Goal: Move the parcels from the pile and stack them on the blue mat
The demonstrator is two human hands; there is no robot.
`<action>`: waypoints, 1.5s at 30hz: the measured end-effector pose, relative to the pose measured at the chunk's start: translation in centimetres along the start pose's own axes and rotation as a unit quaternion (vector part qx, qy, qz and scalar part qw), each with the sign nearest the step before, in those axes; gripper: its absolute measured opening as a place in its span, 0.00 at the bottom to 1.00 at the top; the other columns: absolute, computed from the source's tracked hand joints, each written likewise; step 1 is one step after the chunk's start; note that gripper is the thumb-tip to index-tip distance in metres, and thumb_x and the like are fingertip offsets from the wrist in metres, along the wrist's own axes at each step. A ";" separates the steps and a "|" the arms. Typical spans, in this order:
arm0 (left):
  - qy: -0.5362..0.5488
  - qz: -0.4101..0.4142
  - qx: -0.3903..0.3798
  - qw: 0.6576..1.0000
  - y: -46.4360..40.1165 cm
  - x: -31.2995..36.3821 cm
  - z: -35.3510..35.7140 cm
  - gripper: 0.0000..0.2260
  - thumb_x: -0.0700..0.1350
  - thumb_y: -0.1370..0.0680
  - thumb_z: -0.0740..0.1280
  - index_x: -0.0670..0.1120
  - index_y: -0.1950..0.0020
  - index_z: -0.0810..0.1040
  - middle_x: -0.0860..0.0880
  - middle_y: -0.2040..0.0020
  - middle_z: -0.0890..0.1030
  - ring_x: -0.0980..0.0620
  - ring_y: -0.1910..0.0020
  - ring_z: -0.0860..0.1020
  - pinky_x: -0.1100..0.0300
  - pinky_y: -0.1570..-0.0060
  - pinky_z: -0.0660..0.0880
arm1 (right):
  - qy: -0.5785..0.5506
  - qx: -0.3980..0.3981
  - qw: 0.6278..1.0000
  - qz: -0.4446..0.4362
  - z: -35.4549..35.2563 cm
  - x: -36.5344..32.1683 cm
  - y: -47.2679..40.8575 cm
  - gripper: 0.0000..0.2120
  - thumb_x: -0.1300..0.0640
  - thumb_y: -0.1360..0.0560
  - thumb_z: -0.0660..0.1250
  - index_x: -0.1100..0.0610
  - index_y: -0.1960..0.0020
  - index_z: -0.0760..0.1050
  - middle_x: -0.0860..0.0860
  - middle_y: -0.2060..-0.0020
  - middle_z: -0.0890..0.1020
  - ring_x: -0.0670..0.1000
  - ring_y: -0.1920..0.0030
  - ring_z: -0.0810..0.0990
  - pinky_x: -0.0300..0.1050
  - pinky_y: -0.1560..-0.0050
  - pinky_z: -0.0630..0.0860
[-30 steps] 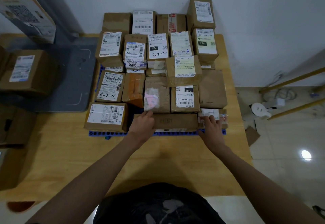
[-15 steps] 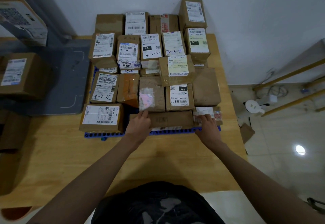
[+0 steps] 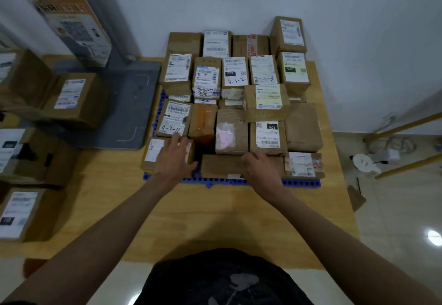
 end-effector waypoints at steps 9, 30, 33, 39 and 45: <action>0.031 -0.089 -0.120 0.988 0.7 -2.9 3.4 0.35 0.62 0.25 0.66 0.51 0.24 0.59 0.47 0.26 0.56 0.39 0.30 0.60 0.42 0.42 0.70 | 0.021 -0.139 0.990 0.026 5.0 -1.2 -0.1 0.25 0.62 0.25 0.66 0.55 0.29 0.68 0.56 0.32 0.64 0.59 0.32 0.65 0.54 0.33 0.69; 0.034 -0.033 -0.153 0.987 0.9 -0.3 1.4 0.31 0.57 0.24 0.65 0.47 0.25 0.61 0.45 0.26 0.59 0.42 0.30 0.61 0.47 0.40 0.70 | 0.048 -0.176 0.983 0.033 2.8 -1.9 -0.6 0.20 0.57 0.25 0.68 0.58 0.35 0.71 0.55 0.39 0.74 0.56 0.41 0.75 0.52 0.44 0.76; -0.002 -0.021 -0.153 0.988 1.3 -0.1 -0.2 0.28 0.58 0.23 0.66 0.47 0.26 0.66 0.45 0.28 0.65 0.43 0.30 0.64 0.47 0.36 0.70 | 0.048 -0.185 0.981 0.025 1.5 -3.0 -0.8 0.14 0.58 0.25 0.68 0.58 0.41 0.73 0.56 0.44 0.77 0.55 0.48 0.77 0.51 0.50 0.78; 0.005 -0.038 -0.121 0.992 3.4 -2.7 -4.3 0.21 0.56 0.24 0.68 0.50 0.33 0.74 0.48 0.31 0.69 0.48 0.34 0.71 0.51 0.40 0.73 | 0.049 -0.208 0.976 -0.030 0.4 -7.9 -1.7 0.19 0.60 0.24 0.64 0.58 0.34 0.71 0.57 0.42 0.77 0.55 0.50 0.79 0.50 0.51 0.80; 0.001 -0.113 -0.095 0.989 8.3 -9.6 -7.5 0.18 0.55 0.23 0.66 0.50 0.36 0.76 0.48 0.37 0.76 0.48 0.39 0.75 0.53 0.44 0.74 | 0.041 -0.214 0.969 -0.117 1.8 -15.3 -2.8 0.18 0.54 0.23 0.64 0.54 0.34 0.71 0.53 0.39 0.76 0.54 0.43 0.76 0.48 0.47 0.76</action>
Point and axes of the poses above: each hand's wrist, its own y-axis away from the middle knuckle, its own z-axis out of the palm, x = y × z, the point moved 10 cm from there along -y, towards the middle knuckle
